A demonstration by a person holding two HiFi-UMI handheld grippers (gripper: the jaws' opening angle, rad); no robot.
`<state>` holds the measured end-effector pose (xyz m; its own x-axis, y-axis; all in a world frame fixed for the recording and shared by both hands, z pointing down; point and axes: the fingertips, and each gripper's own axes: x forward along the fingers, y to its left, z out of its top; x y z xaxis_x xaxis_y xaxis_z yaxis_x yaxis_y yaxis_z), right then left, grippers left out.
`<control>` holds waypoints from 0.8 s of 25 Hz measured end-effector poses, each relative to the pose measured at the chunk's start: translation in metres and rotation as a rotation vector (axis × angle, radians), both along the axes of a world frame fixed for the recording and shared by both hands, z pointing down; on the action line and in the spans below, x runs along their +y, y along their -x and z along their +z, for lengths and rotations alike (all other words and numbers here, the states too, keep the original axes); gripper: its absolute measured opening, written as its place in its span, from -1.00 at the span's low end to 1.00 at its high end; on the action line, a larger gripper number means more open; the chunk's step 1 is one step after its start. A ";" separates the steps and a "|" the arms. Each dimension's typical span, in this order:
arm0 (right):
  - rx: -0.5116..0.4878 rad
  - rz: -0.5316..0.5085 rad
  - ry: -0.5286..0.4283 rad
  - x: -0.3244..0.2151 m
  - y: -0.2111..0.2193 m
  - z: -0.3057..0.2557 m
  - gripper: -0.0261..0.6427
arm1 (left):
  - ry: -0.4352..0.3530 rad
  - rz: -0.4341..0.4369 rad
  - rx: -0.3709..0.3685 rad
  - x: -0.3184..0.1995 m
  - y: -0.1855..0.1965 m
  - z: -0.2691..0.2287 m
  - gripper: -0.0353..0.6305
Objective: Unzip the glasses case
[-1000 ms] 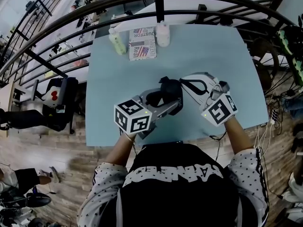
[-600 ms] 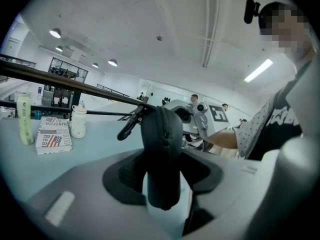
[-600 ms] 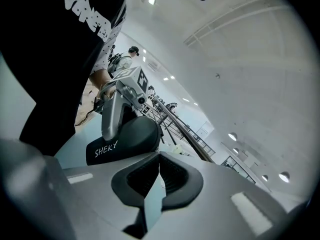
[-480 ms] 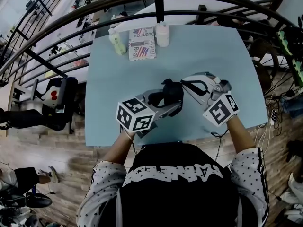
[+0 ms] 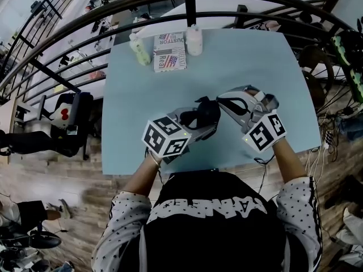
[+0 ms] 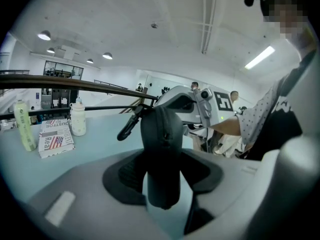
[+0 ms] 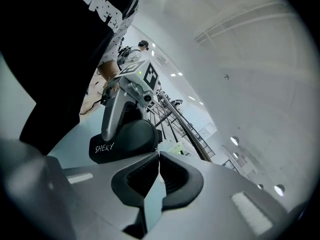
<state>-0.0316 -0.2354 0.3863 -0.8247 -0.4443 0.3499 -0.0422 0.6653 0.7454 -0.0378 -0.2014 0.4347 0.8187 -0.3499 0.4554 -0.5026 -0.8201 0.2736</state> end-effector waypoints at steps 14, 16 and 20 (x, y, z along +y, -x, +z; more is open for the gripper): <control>0.077 -0.030 -0.050 0.005 -0.003 0.008 -0.89 | 0.003 0.026 -0.049 0.003 -0.006 0.014 -0.89; 0.066 -0.027 -0.038 0.006 -0.003 0.007 -0.88 | -0.002 0.026 -0.044 0.004 -0.006 0.013 -0.89; 0.031 -0.017 -0.011 0.006 -0.003 0.004 -0.85 | -0.004 0.016 -0.020 0.005 -0.005 0.010 -0.89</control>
